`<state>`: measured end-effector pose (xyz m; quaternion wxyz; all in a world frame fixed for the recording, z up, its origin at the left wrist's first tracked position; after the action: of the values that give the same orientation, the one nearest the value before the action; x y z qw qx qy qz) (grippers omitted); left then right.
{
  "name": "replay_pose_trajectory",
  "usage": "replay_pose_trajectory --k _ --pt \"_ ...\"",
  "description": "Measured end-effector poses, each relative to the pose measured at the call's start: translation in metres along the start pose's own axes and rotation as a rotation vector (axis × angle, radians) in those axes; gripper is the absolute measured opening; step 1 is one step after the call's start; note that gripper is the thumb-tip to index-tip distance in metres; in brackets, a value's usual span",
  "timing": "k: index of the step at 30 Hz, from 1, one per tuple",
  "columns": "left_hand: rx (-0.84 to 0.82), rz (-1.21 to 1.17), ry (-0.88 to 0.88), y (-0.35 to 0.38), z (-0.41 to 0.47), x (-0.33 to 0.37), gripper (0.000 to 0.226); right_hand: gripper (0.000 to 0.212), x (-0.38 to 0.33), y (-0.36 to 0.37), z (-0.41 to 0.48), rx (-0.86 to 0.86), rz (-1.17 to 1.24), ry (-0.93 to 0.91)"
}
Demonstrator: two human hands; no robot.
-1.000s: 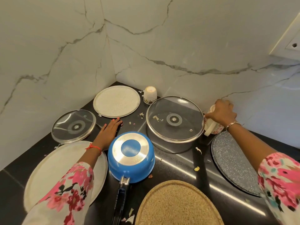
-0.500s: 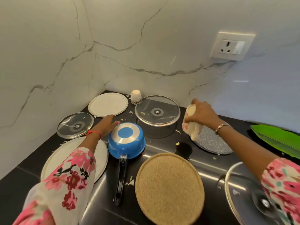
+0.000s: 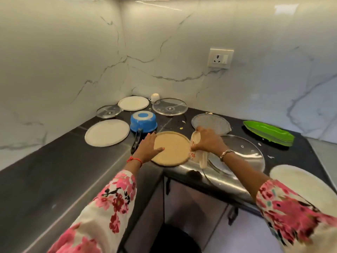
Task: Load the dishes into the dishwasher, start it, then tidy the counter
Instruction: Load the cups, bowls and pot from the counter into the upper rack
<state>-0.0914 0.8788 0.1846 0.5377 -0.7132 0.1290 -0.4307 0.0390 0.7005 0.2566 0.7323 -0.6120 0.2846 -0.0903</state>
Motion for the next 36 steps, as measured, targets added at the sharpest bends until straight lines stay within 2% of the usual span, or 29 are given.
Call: replay_pose_trajectory --k 9,16,24,30,36 --pt "-0.143 0.103 -0.087 0.119 -0.228 0.024 0.081 0.072 -0.013 0.044 -0.225 -0.168 -0.019 -0.004" --pt "-0.245 0.078 0.033 0.195 -0.392 0.054 0.078 0.067 -0.014 0.105 -0.405 -0.181 0.065 0.149" --pt "-0.440 0.159 0.066 0.288 -0.586 0.054 0.078 0.069 -0.021 0.159 -0.615 -0.211 0.096 0.326" --pt "-0.561 0.238 0.157 0.334 -0.687 0.081 0.077 0.078 -0.005 0.166 -0.744 -0.254 0.141 0.457" --pt "-0.626 0.296 0.270 0.377 -0.737 0.136 0.076 0.085 0.040 0.150 -0.828 -0.258 0.178 0.610"
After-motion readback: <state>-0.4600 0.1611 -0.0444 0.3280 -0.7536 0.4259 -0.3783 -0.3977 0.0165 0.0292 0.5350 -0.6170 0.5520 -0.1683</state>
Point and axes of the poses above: each hand's wrist, its own z-axis towards the middle knuckle, its own y-axis out of the palm, x = y × z, the point moved 8 cm from there along z, towards the middle knuckle, and after that the axes turned 10 degrees about -y, right-handed, at the moved point
